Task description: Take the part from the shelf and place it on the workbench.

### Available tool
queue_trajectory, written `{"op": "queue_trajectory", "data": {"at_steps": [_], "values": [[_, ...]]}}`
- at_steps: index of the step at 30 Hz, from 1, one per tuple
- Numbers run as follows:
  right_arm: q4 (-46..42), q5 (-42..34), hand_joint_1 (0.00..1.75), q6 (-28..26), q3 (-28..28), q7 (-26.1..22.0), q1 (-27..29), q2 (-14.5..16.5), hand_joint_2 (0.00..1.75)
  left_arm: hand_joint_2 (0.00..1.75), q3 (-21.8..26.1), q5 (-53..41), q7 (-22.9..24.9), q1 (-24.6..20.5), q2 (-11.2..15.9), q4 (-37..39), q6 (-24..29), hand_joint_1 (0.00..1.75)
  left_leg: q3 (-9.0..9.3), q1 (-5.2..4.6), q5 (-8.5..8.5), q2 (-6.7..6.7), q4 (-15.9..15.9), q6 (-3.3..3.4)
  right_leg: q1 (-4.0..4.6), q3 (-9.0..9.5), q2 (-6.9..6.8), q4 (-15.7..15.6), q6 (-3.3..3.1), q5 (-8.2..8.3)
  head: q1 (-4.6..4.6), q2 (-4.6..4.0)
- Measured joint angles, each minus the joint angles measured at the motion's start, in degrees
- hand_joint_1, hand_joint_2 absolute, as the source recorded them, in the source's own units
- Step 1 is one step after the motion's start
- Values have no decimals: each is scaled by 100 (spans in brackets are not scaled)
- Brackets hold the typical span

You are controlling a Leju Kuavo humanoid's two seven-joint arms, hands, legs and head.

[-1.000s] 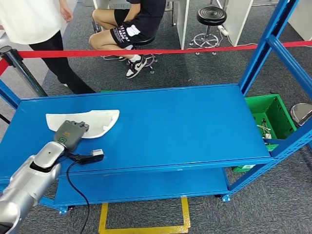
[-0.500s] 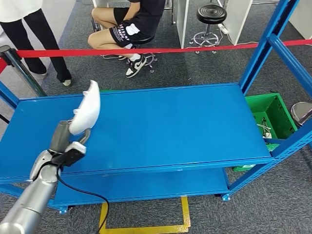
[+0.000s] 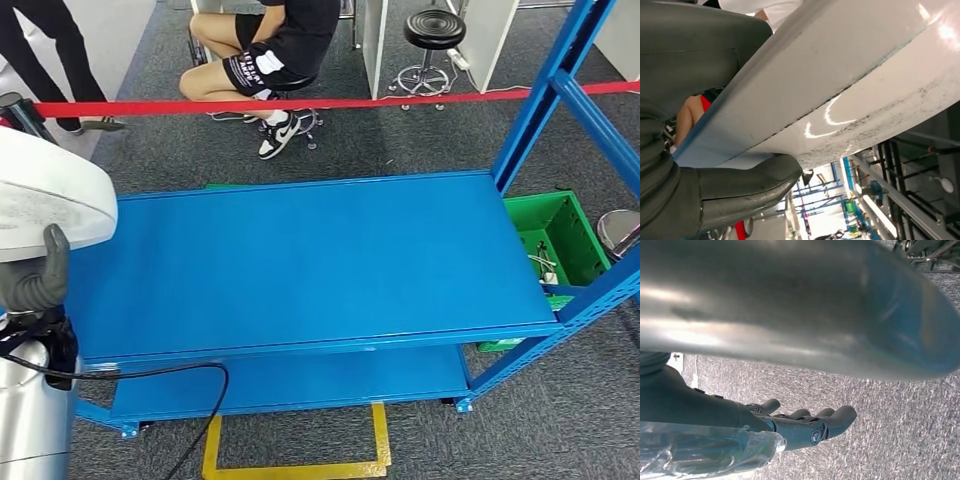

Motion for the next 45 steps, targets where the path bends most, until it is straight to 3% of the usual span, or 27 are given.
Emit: {"op": "queue_trajectory", "data": {"at_steps": [9, 15, 18, 21, 24, 26, 28, 31, 32, 33, 34, 36, 37, 39, 41, 43, 45], "values": [[0, 0, 0, 0, -32, 3, -4, 0, 0, 175, 121, 135, 2, 34, -82, -223, -89, 175, 0, -4, 0, 0, 0, 1, -4, 32, -1, -1, 1, 1, -2, 0], [0, 12, 0, -2, -37, -15, -6, 2, 0, 175, 204, 1728, 184, 122, -348, -649, -1079, 175, 0, -9, -5, 0, 4, 7, -7, 39, -1, -4, 4, 1, -1, 0], [0, 16, 0, -11, -46, -1, -10, 13, 0, 175, 214, 1727, 180, 285, -460, -896, -1295, 175, 4, -22, -32, -1, 19, 37, -19, 56, 0, -13, 22, -6, -3, 0], [0, 53, 0, -22, -73, 127, -12, 25, 0, 175, 207, 917, 19, 598, -531, -1150, -1100, 175, 7, -31, -66, 0, 41, 65, -29, 76, 1, -13, 50, -26, -2, 0], [0, 154, 0, -153, -80, 121, -20, 35, 0, 175, 270, 49, -2, 1288, -591, -1577, -680, 175, 19, -58, -118, 12, 66, 99, -51, 101, 25, -25, 86, -48, -3, 0], [-1, 163, 0, -261, -79, 62, -19, 37, 0, 175, 516, -123, -4, 1750, -665, -1871, -816, 175, 49, -42, -111, 35, 39, 135, -54, 113, 35, -32, 122, -74, -5, 0], [-1, 142, 0, -310, -80, 69, -20, 37, 0, 175, 852, -218, -4, 1996, -788, -2100, -1067, 175, 81, 3, -91, 46, -9, 173, -38, 44, 7, 182, 155, -277, 9, 0], [-1, 123, 0, -321, -81, 99, -42, 38, 0, 175, 1200, -309, -4, 2225, -941, -2316, -1198, 175, 90, 35, -91, 43, -20, 191, -51, -377, -12, 1202, 202, -856, 19, 0], [-1, 120, 0, -321, -81, 103, -46, 38, 0, 175, 1267, -321, -4, 2279, -976, -2354, -1208, 175, 88, 42, -86, 42, -19, 185, -62, -479, -12, 1458, 222, -936, 18, 0], [-1, 115, 0, -320, -81, 110, -48, 38, 0, 175, 1324, -344, -4, 2315, -1012, -2383, -1200, 175, 85, 52, -79, 40, -16, 172, -73, -483, -13, 1518, 242, -900, 17, 0], [-1, 104, 0, -317, -83, 116, -50, 38, 0, 175, 1362, -379, -4, 2337, -1047, -2404, -1171, 175, 79, 68, -66, 36, -12, 153, -87, -364, -14, 1326, 267, -754, 17, 0], [-1, 75, 0, -310, -89, 131, -70, 39, 0, 175, 1399, -459, -4, 2368, -1109, -2422, -1081, 175, 51, 101, -35, 22, 15, 87, -119, 78, -9, 544, 320, -402, 19, 0], [-2, 62, 0, -304, -97, 135, -83, 43, 0, 175, 1401, -479, -4, 2382, -1129, -2424, -1028, 175, 35, 110, -17, 13, 33, 45, -123, 247, 6, 235, 313, -266, 16, 0], [-1, 44, 0, -291, -118, 139, -102, 51, 0, 175, 1401, -472, -4, 2394, -1145, -2428, -912, 175, 8, 111, 34, -2, 70, -41, -115, 316, 39, 23, 257, -184, 4, 0], [0, 21, 0, -286, -133, 116, -100, 56, 0, 175, 1404, -459, -4, 2391, -1137, -2427, -772, 175, -7, 126, 87, -9, 73, -115, -107, 221, 39, 52, 156, -140, -4, 0], [-1, -1, 0, -287, -141, 66, -96, 58, 0, 175, 1419, -447, -4, 2392, -1114, -2418, -677, 175, -75, 142, -136, 12, 224, -178, -110, 143, 9, 57, 46, -57, -17, 0], [-1, -1, 0, -273, -147, 22, -95, 59, 0, 175, 1456, -409, -5, 2385, -1095, -2398, -659, 175, -250, 148, -709, 36, 805, -223, -109, 35, -13, 54, -23, 55, -38, 0]]}}
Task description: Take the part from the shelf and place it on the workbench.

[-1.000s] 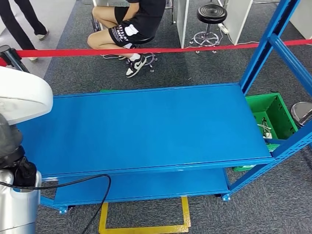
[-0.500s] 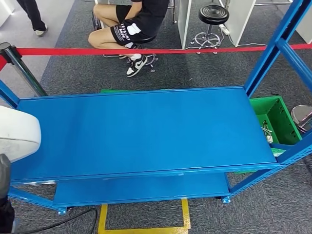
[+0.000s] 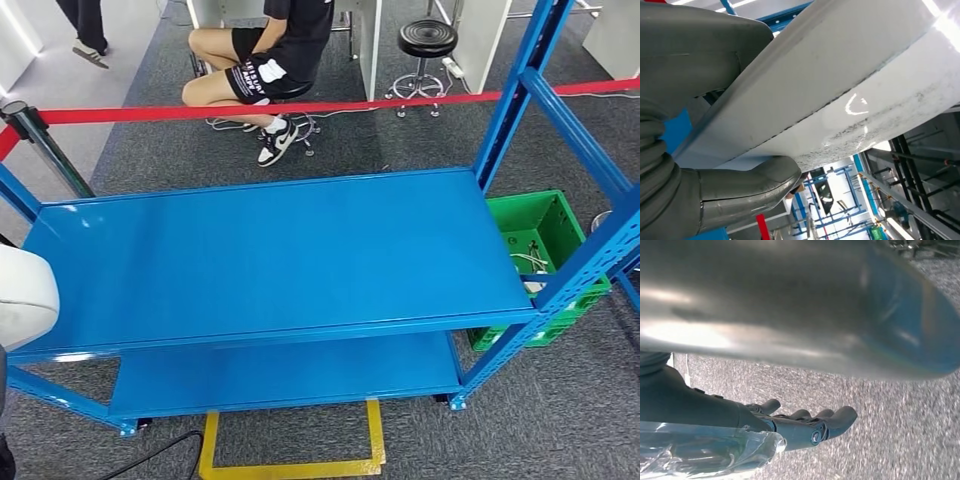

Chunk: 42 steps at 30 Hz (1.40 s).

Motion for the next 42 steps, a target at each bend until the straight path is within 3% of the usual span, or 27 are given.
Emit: {"op": "queue_trajectory", "data": {"at_steps": [2, 4, 6, 8, 10, 12, 13, 16, 17, 18, 19, 21, 23, 24, 25, 27, 28, 29, 31, 32, 33, 34, 35, 37, 39, 40, 42], "values": [[1, 31, 0, 46, -2, -12, 9, 0, 0, 175, 68, 35, 0, -30, 25, 47, -16, 175, -144, 3, -430, 2, 701, -25, 14, -138, -20, 7, -16, 113, -9, 0], [1, 62, 0, 96, -2, -3, 15, 0, 0, 175, 153, 43, 1, -108, 72, 145, -13, 175, 0, 4, -401, 3, 835, -20, 27, -277, -45, 14, -11, 214, -8, 0], [1, 77, 0, 126, -1, 15, 5, -1, 0, 175, 230, 37, 1, -225, 147, 289, 35, 175, 534, 4, -176, 3, 222, 8, 35, -375, -55, 14, 17, 301, -9, 0], [-1, 101, 0, 147, 0, 55, -8, -2, 0, 175, 269, 10, 1, -339, 232, 425, 102, 175, 1063, -12, -127, 0, -525, 55, 50, -436, -55, 14, 73, 381, -5, 0], [-1, 139, 0, 170, 0, 116, -11, -3, 0, 175, 276, -64, 1, -409, 296, 532, 181, 175, 1197, -48, -151, -4, -813, 125, 49, -473, -54, -13, 146, 478, 0, 0], [-1, 170, 0, 186, 0, 177, 6, -4, 0, 175, 275, -165, 1, -433, 330, 631, 263, 175, 1120, -56, -66, 10, -844, 215, 28, -517, -50, -20, 213, 508, -2, 0], [-1, 179, 0, 189, 0, 194, 18, -4, 0, 175, 268, -207, 1, -436, 339, 673, 298, 175, 1076, -52, -12, 19, -855, 261, 25, -564, -48, 65, 238, 390, 7, 0], [-1, 171, 0, 185, 0, 146, 28, -8, 0, 175, 235, -300, 1, -431, 356, 750, 393, 175, 898, -55, 154, 37, -860, 345, 35, -820, -45, 938, 267, -381, 31, 0], [-1, 164, 0, 186, 0, 114, 21, -13, 0, 175, 222, -328, 1, -422, 361, 768, 423, 175, 827, -65, 211, 40, -857, 354, 42, -878, -44, 1274, 265, -557, 30, 0], [-1, 157, 0, 192, 0, 88, 15, -20, 0, 175, 207, -351, 1, -412, 364, 782, 448, 175, 753, -77, 268, 43, -853, 359, 53, -871, -43, 1483, 257, -606, 29, 0], [-1, 152, 0, 203, 0, 72, 13, -29, 0, 175, 191, -366, 1, -401, 367, 791, 467, 175, 677, -87, 322, 45, -846, 358, 68, -766, -43, 1497, 240, -526, 30, 0], [-2, 144, 0, 240, 0, 63, 9, -48, 0, 175, 168, -384, 0, -388, 372, 802, 486, 175, 540, -97, 423, 43, -825, 343, 105, -278, -42, 964, 183, -224, 30, 0], [-4, 128, 0, 336, 0, 87, -15, -58, 0, 175, 144, -384, 0, -386, 385, 805, 509, 175, 451, -110, 514, 44, -802, 306, 139, 292, -41, 152, 135, -179, 23, 0], [-5, 109, 0, 402, -3, 120, -28, -61, 0, 175, 120, -384, 1, -390, 396, 805, 529, 175, 431, -112, 560, 48, -798, 283, 151, 440, -36, -113, 124, -221, 24, 0], [-5, 87, 0, 471, -9, 173, -37, -61, 0, 175, 86, -385, 1, -396, 407, 806, 560, 175, 419, -111, 608, 53, -800, 257, 161, 488, -31, -242, 111, -257, 30, 1], [-4, 41, 0, 574, -36, 294, -36, -55, 0, 175, -6, -386, 1, -409, 426, 807, 648, 175, 392, -107, 668, 54, -804, 199, 150, 402, -32, -272, 49, -174, 46, 1], [-3, 26, 0, 609, -54, 343, -36, -51, 0, 175, -55, -385, 1, -413, 437, 808, 695, 175, 349, -106, 579, 53, -750, 163, 138, 359, -40, -275, 3, -114, 39, 1], [-2, 14, 0, 630, -69, 373, -37, -48, 0, 175, -103, -382, 1, -418, 449, 808, 732, 175, 282, -100, 383, 52, -600, 126, 124, 305, -50, -284, -38, -42, 24, 0], [-1, 2, 0, 652, -91, 393, -42, -48, 0, 175, -182, -379, 1, -429, 470, 811, 772, 175, 86, -66, -213, 55, 42, 56, 118, 167, -59, -282, -78, 96, -3, 0], [-1, -1, 0, 658, -98, 393, -43, -48, 0, 175, -214, -379, 1, -433, 474, 814, 780, 175, 5, -46, -430, 56, 425, 29, 118, 84, -61, -277, -79, 162, -5, 0], [-1, -6, 0, 663, -108, 390, -42, -48, 0, 175, -240, -375, 1, -435, 478, 817, 786, 175, -23, -28, -514, 56, 711, 8, 117, -1, -62, -269, -72, 223, -5, 0], [-1, -17, 0, 664, -118, 374, -40, -47, 0, 175, -266, -360, 1, -436, 481, 821, 794, 175, 26, -12, -469, 57, 828, -8, 116, -84, -63, -259, -61, 278, -6, 0], [-1, -34, 0, 658, -126, 335, -39, -46, 0, 175, -290, -332, 1, -440, 489, 822, 809, 175, 170, 6, -333, 57, 744, -19, 112, -162, -64, -245, -44, 328, -6, 0], [-4, -83, 0, 618, -140, 191, -43, -46, 0, 175, -338, -249, 1, -459, 509, 823, 846, 175, 719, 41, -95, 57, 87, -38, 110, -291, -60, -213, 7, 416, -8, 0], [-9, -114, 0, 539, -159, 39, -56, -45, 0, 175, -374, -158, 1, -479, 521, 822, 871, 175, 1221, 43, -115, 45, -655, 0, 120, -386, -54, -180, 72, 510, -7, 0], [-12, -113, 0, 504, -167, -5, -63, -44, 0, 175, -382, -108, 0, -482, 522, 822, 859, 175, 1319, 29, -161, 38, -853, 37, 121, -430, -53, -174, 102, 565, -5, 0], [-12, -62, 0, 452, -173, -33, -57, -40, 0, 175, -383, -14, 0, -477, 520, 838, 782, 175, 1250, 6, -134, 36, -935, 142, 97, -511, -53, -173, 159, 650, -5, 0]]}}
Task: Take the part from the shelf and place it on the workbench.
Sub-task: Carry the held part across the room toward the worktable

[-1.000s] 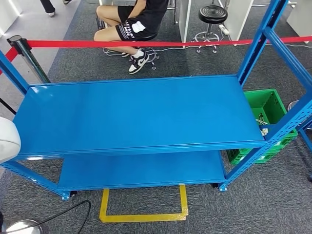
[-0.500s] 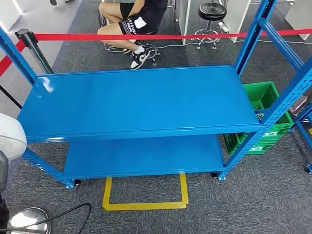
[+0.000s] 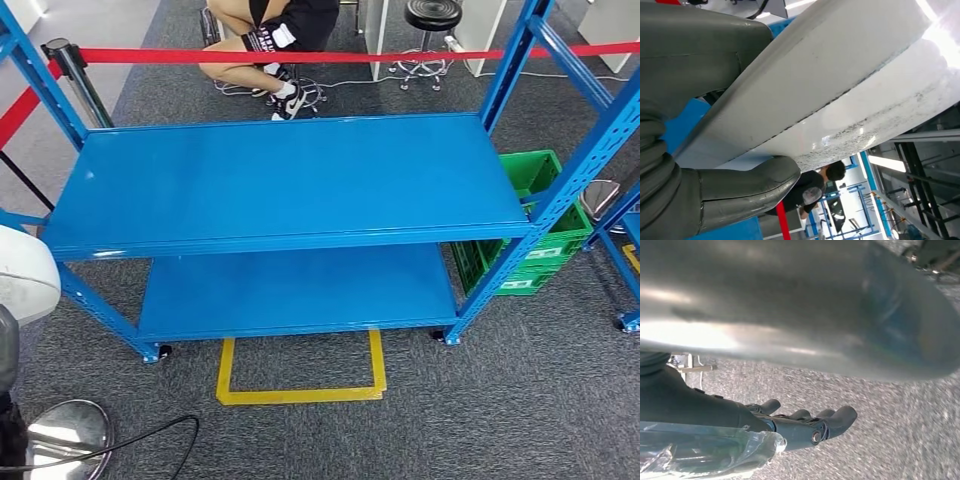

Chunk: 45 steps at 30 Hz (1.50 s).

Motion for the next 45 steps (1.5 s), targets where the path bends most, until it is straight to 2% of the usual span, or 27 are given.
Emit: {"op": "queue_trajectory", "data": {"at_steps": [2, 5, 6, 7, 8, 10, 12, 13, 15, 17, 20, 21, 23, 25, 26, 28, 29, 30, 32, 34, 36, 37, 38, 39, 42, 43, 45], "values": [[0, 60, 0, -57, 0, -56, 35, 14, 0, 175, 10, 51, 0, -30, -5, 64, -89, 175, -110, -7, 103, 8, 1, 106, -27, -116, 2, 171, 53, -233, 9, 0], [0, 48, 0, -146, 0, -305, 46, 53, 0, 175, 18, 16, 0, -84, -16, 184, -125, 175, -297, -31, 272, 21, 4, 187, -30, -391, 5, 1198, 92, -1046, 45, 0], [0, 37, 0, -168, 0, -347, 34, 60, 0, 175, 11, -12, 0, -87, -24, 206, -109, 175, -371, -46, 330, 27, 9, 194, -27, -435, 5, 1523, 91, -1173, 52, 0], [0, 33, 0, -191, 0, -337, 24, 63, 0, 175, -2, -43, 0, -85, -34, 221, -80, 175, -446, -60, 384, 31, 16, 196, -21, -399, 5, 1678, 81, -1164, 52, 0], [0, 40, 0, -211, 0, -273, 19, 64, 0, 175, -23, -64, 0, -82, -46, 229, -40, 175, -519, -69, 434, 32, 26, 195, -11, -269, 5, 1636, 65, -1047, 52, 0], [0, 62, 0, -241, -1, -112, 14, 66, 0, 175, -65, -52, 0, -52, -66, 236, 31, 175, -648, -77, 525, 23, 55, 175, 16, 272, 16, 981, 12, -770, 53, 0], [0, 69, 0, -261, -2, -26, -4, 72, 0, 175, -75, 60, 0, -11, -77, 235, 22, 175, -735, -87, 611, 31, 82, 131, 41, 823, 35, 150, -24, -761, 48, 0], [0, 68, 0, -265, -2, -26, -13, 76, 0, 175, -67, 131, 0, 1, -84, 234, -26, 175, -760, -87, 656, 44, 87, 107, 53, 945, 46, -83, -32, -814, 47, 0], [0, 66, 0, -258, -2, -111, -14, 90, 0, 175, -22, 241, 0, 1, -106, 240, -160, 175, -791, -78, 727, 65, 83, 49, 58, 925, 62, -181, -71, -791, 49, 0], [0, 64, 0, -250, -3, -298, -7, 104, 0, 175, 78, 328, -1, -24, -134, 276, -281, 175, -866, -67, 546, 58, 201, -25, 39, 853, 85, -193, -160, -708, 44, 0], [0, 62, 0, -246, -4, -644, -12, 111, 0, 175, 224, 402, 0, -78, -200, 393, -378, 175, -1163, -44, -186, 51, 1116, -104, 27, 709, 143, -198, -238, -558, 29, 0], [0, 60, 0, -245, -4, -728, -10, 112, 0, 175, 249, 389, 0, -84, -224, 435, -390, 175, -1256, -37, -317, 51, 1469, -117, 27, 648, 170, -195, -237, -510, 27, 0], [0, 52, 0, -240, -4, -816, -1, 116, 0, 175, 273, 342, 0, -87, -259, 506, -394, 175, -1230, -24, -202, 46, 1722, -127, 23, 529, 244, -183, -216, -422, 28, 0], [0, 47, 0, -234, -4, -850, 0, 121, 0, 175, 290, 309, 0, -97, -281, 557, -389, 175, -810, 8, 111, -63, 1205, -127, 11, 431, 347, -158, -173, -356, 27, 0], [-1, 43, 0, -229, -4, -866, -7, 122, 0, 175, 298, 283, 0, -105, -290, 575, -379, 175, -530, 34, 181, -221, 808, -124, 13, 382, 404, -132, -146, -332, 26, 0], [-2, -9, 0, -187, -7, -883, -27, 121, 0, 175, 308, 224, 0, -118, -307, 610, -370, 175, -165, 74, 133, -462, 236, -100, 19, 288, 525, -80, -80, -277, 26, 0], [-2, -63, 0, -134, -19, -858, -37, 121, 0, 175, 306, 204, 0, -131, -316, 638, -382, 175, -119, 75, 73, -483, 126, -71, 21, 227, 588, -59, -42, -242, 27, 0], [-2, -126, 0, -62, -42, -795, -41, 119, 0, 175, 298, 193, 0, -145, -329, 677, -398, 175, -136, 77, 47, -409, 97, -32, 16, 168, 644, -46, -4, -210, 29, 0], [-2, -221, 0, 104, -104, -564, -31, 111, 0, 175, 268, 148, 0, -176, -352, 776, -395, 175, -175, 78, 50, -254, 80, 55, 21, 24, 497, 104, 61, -297, 48, 0], [-2, -267, 0, 217, -155, -313, -21, 106, 0, 175, 242, 69, 3, -185, -362, 876, -288, 175, -199, 62, 80, -87, 76, 123, 26, -226, 190, 679, 105, -656, 82, 0], [-3, -308, 0, 249, -205, -164, -18, 106, 0, 175, 230, 3, 13, -204, -363, 980, -92, 175, -217, 29, 98, 88, 78, 157, 15, -513, 68, 1440, 128, -1017, 97, 0], [-4, -326, 0, 241, -231, -130, -10, 106, 0, 175, 226, -19, 17, -225, -364, 1034, 13, 175, -223, 16, 103, 174, 80, 164, 11, -555, 54, 1633, 130, -1075, 97, 0], [-5, -339, 0, 229, -254, -113, 3, 106, 0, 175, 221, -42, 21, -252, -368, 1081, 104, 175, -226, 7, 107, 257, 83, 166, 9, -484, 43, 1603, 128, -1030, 96, 0], [-8, -346, 0, 214, -272, -104, 18, 106, 0, 175, 218, -58, 22, -281, -374, 1119, 171, 175, -226, 2, 109, 332, 88, 165, 10, -293, 16, 1343, 119, -898, 96, 0], [-16, -348, 0, 183, -301, -99, 16, 107, 0, 175, 207, -79, 25, -355, -390, 1185, 260, 175, -223, -34, 101, 520, 120, 118, 49, 391, -272, 225, 66, -541, 96, 0], [-18, -346, 0, 178, -310, -99, 5, 108, 0, 175, 204, -79, 28, -373, -392, 1198, 273, 175, -227, -52, 101, 574, 132, 94, 63, 466, -325, 68, 37, -518, 93, 0], [-17, -349, 0, 163, -327, -112, 6, 110, 0, 175, 186, -75, 53, -415, -396, 1227, 305, 175, -237, -68, 111, 683, 140, 42, 72, 433, -236, 40, -42, -503, 89, 0]]}}
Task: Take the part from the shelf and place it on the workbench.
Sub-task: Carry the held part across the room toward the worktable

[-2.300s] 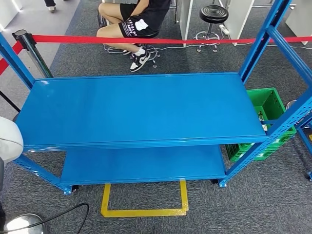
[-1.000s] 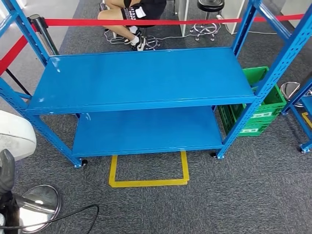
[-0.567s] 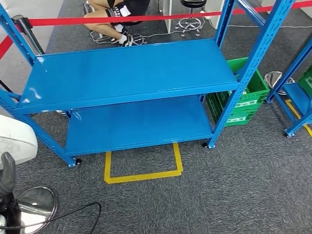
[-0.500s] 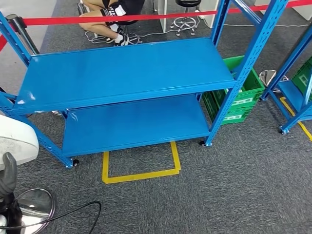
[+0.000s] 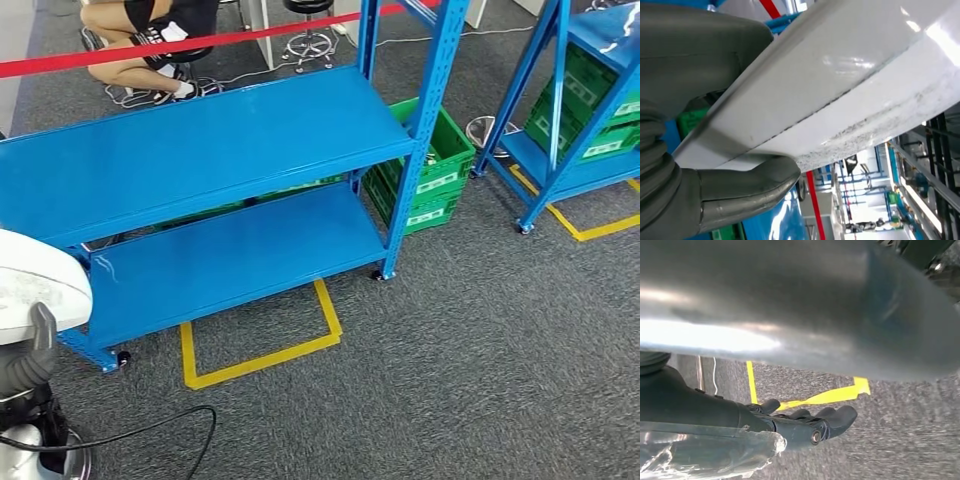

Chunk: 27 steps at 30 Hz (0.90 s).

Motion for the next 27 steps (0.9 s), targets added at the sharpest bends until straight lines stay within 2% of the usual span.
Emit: {"op": "queue_trajectory", "data": {"at_steps": [1, 3, 5, 6, 7, 8, 9, 10, 11, 12, 13, 14, 16, 17, 18, 20, 21, 22, 23, 24, 25, 27], "values": [[0, -14, 0, -13, -7, -33, 11, 1, 0, 175, -14, 16, 21, -27, -1, 16, 29, 175, -6, 7, -16, -14, 9, -34, -7, -20, 55, -4, -38, 20, 1, 0], [-5, -58, 0, -56, -26, -155, 11, 2, 0, 175, -35, 122, 48, -85, 2, 48, 126, 175, -111, 31, -206, -238, 224, -100, -28, -57, 166, -26, -128, 74, -6, 0], [-13, -103, 0, -118, -47, -309, -26, 2, 0, 175, -18, 428, 34, -171, -11, 81, 317, 175, -420, 49, -592, -512, 886, -133, -37, -111, 294, -31, -181, 123, -20, 0], [-15, -119, 0, -151, -55, -381, -45, 2, 0, 175, -1, 632, 30, -228, -26, 94, 435, 175, -598, 51, -751, -568, 1262, -138, -34, -136, 366, -30, -191, 143, -22, 0], [-16, -131, 0, -183, -58, -442, -55, 2, 0, 175, 15, 818, 33, -286, -42, 103, 538, 175, -722, 51, -815, -595, 1522, -137, -32, -154, 441, -29, -189, 160, -23, 0], [-17, -135, 0, -210, -60, -486, -58, 2, 0, 175, 25, 958, 50, -333, -52, 107, 599, 175, -756, 51, -761, -612, 1588, -131, -30, -167, 516, -26, -183, 175, -23, 0], [-18, -128, 0, -232, -61, -512, -59, 2, 0, 175, 28, 1061, 74, -365, -52, 108, 609, 175, -692, 53, -609, -633, 1455, -120, -31, -174, 593, -23, -173, 188, -23, 0], [-19, -108, 0, -245, -62, -520, -61, 2, 0, 175, 28, 1125, 90, -385, -42, 108, 558, 175, -537, 58, -393, -683, 1147, -104, -33, -179, 673, -18, -159, 200, -24, 0], [-20, -72, 0, -250, -61, -519, -65, 2, 0, 175, 27, 1182, 79, -392, -21, 109, 434, 175, -356, 70, -207, -808, 785, -88, -29, -189, 750, -9, -140, 213, -23, 0], [-20, -25, 0, -250, -57, -515, -77, 2, 0, 175, 26, 1234, 45, -385, 11, 109, 223, 175, -190, 94, -99, -933, 439, -74, -22, -217, 828, 12, -116, 225, -20, 0], [-21, 26, 0, -246, -52, -512, -91, 1, 0, 175, 28, 1280, 3, -360, 53, 108, -46, 175, -86, 108, -50, -1040, 208, -60, -20, -256, 898, 29, -88, 244, -16, 0], [-21, 70, 0, -241, -45, -507, -96, 0, 0, 175, 43, 1325, -34, -325, 93, 107, -360, 175, -50, 111, -61, -1093, 105, -41, -25, -302, 967, 37, -53, 268, -16, 0], [-23, 131, 0, -236, -37, -477, -71, -10, 0, 175, 109, 1398, -50, -281, 136, 113, -877, 175, -63, 105, -49, -984, 71, 22, -53, -382, 1072, 32, 18, 315, -17, 0], [-23, 147, 0, -235, -36, -453, -46, -16, 0, 175, 154, 1417, -51, -283, 140, 125, -1046, 175, -67, 107, -31, -912, 61, 58, -50, -420, 1009, 66, 52, 289, -9, 0], [-25, 157, 0, -233, -35, -429, -30, -21, 0, 175, 201, 1425, -51, -291, 142, 140, -1145, 175, -69, 113, -13, -840, 48, 94, -42, -493, 861, 204, 84, 190, 16, 0], [-26, 161, 0, -230, -34, -403, -30, -27, 0, 175, 281, 1389, -51, -297, 149, 184, -1245, 175, -78, 108, 3, -686, 40, 136, -34, -778, 467, 852, 144, -190, 59, 0], [-27, 156, 0, -230, -34, -397, -38, -30, 0, 175, 310, 1345, -51, -296, 149, 205, -1263, 175, -83, 101, 5, -601, 40, 147, -48, -951, 353, 1262, 170, -384, 70, 0], [-28, 150, 0, -231, -34, -393, -41, -34, 0, 175, 327, 1291, -51, -298, 148, 226, -1271, 175, -86, 97, 5, -518, 41, 148, -61, -1071, 304, 1572, 188, -502, 68, 0], [-31, 142, 0, -232, -34, -387, -37, -39, 0, 175, 334, 1236, -51, -302, 145, 246, -1275, 175, -86, 97, 4, -438, 42, 148, -71, -1096, 281, 1692, 199, -517, 71, 0], [-34, 135, 0, -233, -35, -382, -31, -45, 0, 175, 334, 1192, -51, -305, 142, 263, -1278, 175, -82, 97, 2, -361, 42, 144, -79, -1001, 262, 1573, 204, -427, 71, 0], [-38, 129, 0, -233, -36, -379, -26, -54, 0, 175, 334, 1164, -51, -310, 138, 280, -1280, 175, -75, 98, -3, -287, 42, 136, -83, -800, 213, 1249, 202, -268, 71, 0], [-42, 122, 0, -237, -36, -376, -35, -73, 0, 175, 334, 1122, -51, -323, 138, 309, -1294, 175, -54, 76, -24, -148, 51, 98, -65, -326, -17, 441, 172, 11, 74, 0]]}}
